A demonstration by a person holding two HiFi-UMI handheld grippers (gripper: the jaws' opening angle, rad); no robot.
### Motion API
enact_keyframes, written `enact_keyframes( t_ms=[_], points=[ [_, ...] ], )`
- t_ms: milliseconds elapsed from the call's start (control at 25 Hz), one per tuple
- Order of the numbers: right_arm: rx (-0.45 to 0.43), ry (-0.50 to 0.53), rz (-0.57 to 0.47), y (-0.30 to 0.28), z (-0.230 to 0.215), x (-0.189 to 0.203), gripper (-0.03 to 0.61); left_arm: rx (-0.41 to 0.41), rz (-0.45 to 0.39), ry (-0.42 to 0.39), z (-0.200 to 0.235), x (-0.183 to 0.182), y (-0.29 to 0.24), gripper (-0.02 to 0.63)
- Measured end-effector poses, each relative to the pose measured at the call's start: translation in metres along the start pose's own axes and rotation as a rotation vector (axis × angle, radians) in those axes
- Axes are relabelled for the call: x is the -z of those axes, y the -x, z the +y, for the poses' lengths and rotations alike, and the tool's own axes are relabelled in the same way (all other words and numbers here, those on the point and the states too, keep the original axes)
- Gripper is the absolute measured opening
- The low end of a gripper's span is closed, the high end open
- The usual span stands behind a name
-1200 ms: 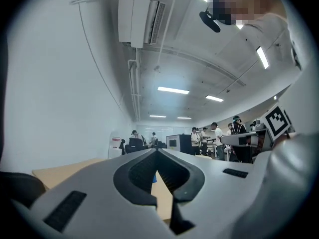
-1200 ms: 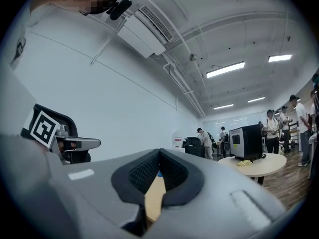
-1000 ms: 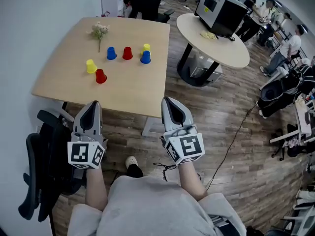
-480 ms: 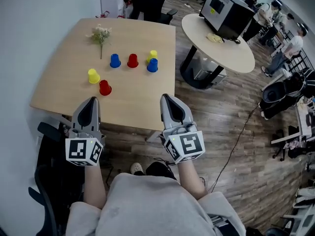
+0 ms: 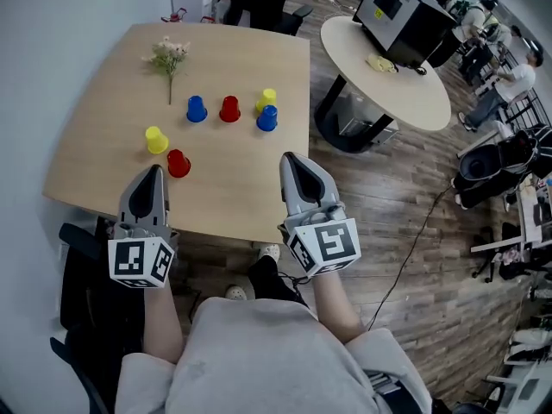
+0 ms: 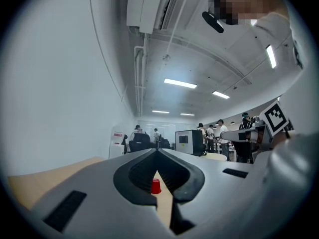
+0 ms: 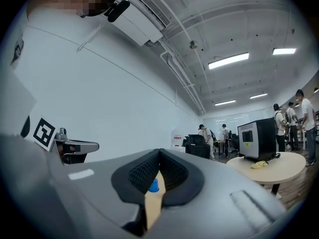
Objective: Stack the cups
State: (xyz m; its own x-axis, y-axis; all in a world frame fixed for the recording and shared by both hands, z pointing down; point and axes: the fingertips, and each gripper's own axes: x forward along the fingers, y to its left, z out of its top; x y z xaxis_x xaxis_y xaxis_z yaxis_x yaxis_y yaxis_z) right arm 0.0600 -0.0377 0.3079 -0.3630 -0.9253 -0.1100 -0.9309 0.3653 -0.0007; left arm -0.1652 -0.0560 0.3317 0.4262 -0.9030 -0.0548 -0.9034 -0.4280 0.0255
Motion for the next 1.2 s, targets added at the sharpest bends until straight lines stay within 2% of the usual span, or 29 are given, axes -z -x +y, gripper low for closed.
enact_keyframes(
  t_ms=[360,600,800,920,1080,1200],
  points=[
    [-0.086,-0.024,0.081,-0.074,-0.047,0.025,0.011,-0.121,0.089,0.031,0.026,0.042,-0.06,0.006],
    [-0.138,-0.056,0.161,-0.111,-0.073,0.06,0.011,-0.248,0.221,0.097,0.052,0.115,-0.083,0.009],
    [-0.172,-0.083,0.228,-0.131,-0.089,0.089,0.011,-0.321,0.383,0.092,0.072,0.186,-0.095,0.178],
    [-0.178,-0.09,0.259,-0.138,-0.098,0.105,0.011,-0.347,0.472,0.101,0.081,0.224,-0.1,0.244],
    [-0.175,-0.1,0.307,-0.148,-0.11,0.13,0.011,-0.379,0.544,0.101,0.091,0.256,-0.103,0.256],
    [-0.163,-0.109,0.364,-0.154,-0.122,0.156,0.011,-0.403,0.55,0.104,0.092,0.26,-0.104,0.222]
  ],
)
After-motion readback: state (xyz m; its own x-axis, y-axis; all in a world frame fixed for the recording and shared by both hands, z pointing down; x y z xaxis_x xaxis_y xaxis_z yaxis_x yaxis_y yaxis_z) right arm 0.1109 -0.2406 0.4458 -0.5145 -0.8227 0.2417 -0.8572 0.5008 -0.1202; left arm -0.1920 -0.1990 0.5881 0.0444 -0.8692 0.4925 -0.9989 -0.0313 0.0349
